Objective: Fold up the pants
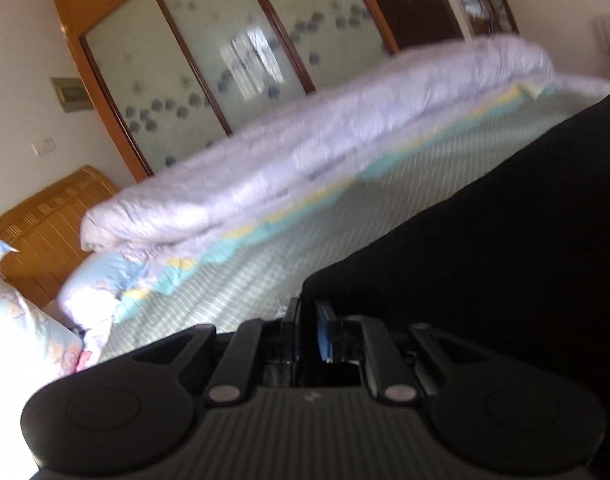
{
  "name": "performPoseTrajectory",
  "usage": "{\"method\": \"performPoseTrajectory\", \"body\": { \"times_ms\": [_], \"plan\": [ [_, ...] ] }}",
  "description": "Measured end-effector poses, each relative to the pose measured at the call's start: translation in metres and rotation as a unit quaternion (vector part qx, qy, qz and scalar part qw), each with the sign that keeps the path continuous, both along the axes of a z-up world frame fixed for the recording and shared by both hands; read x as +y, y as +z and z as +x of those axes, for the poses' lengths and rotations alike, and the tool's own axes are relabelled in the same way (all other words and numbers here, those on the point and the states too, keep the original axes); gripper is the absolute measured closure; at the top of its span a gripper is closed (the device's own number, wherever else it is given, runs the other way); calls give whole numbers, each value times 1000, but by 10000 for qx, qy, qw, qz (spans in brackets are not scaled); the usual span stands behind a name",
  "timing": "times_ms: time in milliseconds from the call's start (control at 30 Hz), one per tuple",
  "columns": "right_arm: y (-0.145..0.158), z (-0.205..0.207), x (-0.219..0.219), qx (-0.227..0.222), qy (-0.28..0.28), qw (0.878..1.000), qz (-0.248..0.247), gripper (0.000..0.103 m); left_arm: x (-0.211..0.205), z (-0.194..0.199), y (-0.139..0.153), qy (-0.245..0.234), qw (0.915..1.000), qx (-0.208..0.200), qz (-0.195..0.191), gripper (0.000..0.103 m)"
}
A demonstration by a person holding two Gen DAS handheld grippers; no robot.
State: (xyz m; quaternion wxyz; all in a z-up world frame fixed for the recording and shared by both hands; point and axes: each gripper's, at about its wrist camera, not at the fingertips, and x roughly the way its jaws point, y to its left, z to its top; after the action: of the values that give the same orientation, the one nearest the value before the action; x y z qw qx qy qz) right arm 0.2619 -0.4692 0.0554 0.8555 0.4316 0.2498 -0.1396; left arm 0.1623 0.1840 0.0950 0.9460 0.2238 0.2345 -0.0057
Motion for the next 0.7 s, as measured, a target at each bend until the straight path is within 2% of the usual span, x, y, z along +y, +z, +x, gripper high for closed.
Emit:
{"method": "performPoseTrajectory", "body": {
  "times_ms": [100,200,267,333,400,467,567,600,633,700],
  "plan": [
    [20,-56,-22,-336,-57,9989,317,100,-6,-66,23,-89,9996,-282,-24,94],
    [29,-120,-43,-623,-82,9968,502,100,-13,-133,25,-277,9990,-318,-143,94],
    [25,-166,-60,-634,-158,9963,563,100,-23,-175,11,-488,9985,-214,-83,94],
    [11,-218,-75,-531,-338,9960,640,99,-37,-215,-16,-659,9978,-40,48,94],
    [-7,-269,-84,-450,-563,9953,647,99,-45,-239,-42,-749,9968,263,26,94],
    [-27,-311,-87,-177,-766,9955,538,99,-48,-258,-68,-729,9953,634,-29,88],
    [-54,-347,-84,556,-980,9936,18,82,-49,-271,-95,-647,9924,1042,81,80],
    [-61,-356,-84,718,-1077,9916,-50,67,-47,-276,-97,-632,9921,1083,-37,80],
    [-65,-366,-86,711,-1227,9899,20,66,-39,-283,-92,-588,9918,1107,-249,76],
    [-68,-387,-90,390,-1504,9874,286,66,-20,-290,-75,-361,9907,1014,-828,68]
  ]
}}
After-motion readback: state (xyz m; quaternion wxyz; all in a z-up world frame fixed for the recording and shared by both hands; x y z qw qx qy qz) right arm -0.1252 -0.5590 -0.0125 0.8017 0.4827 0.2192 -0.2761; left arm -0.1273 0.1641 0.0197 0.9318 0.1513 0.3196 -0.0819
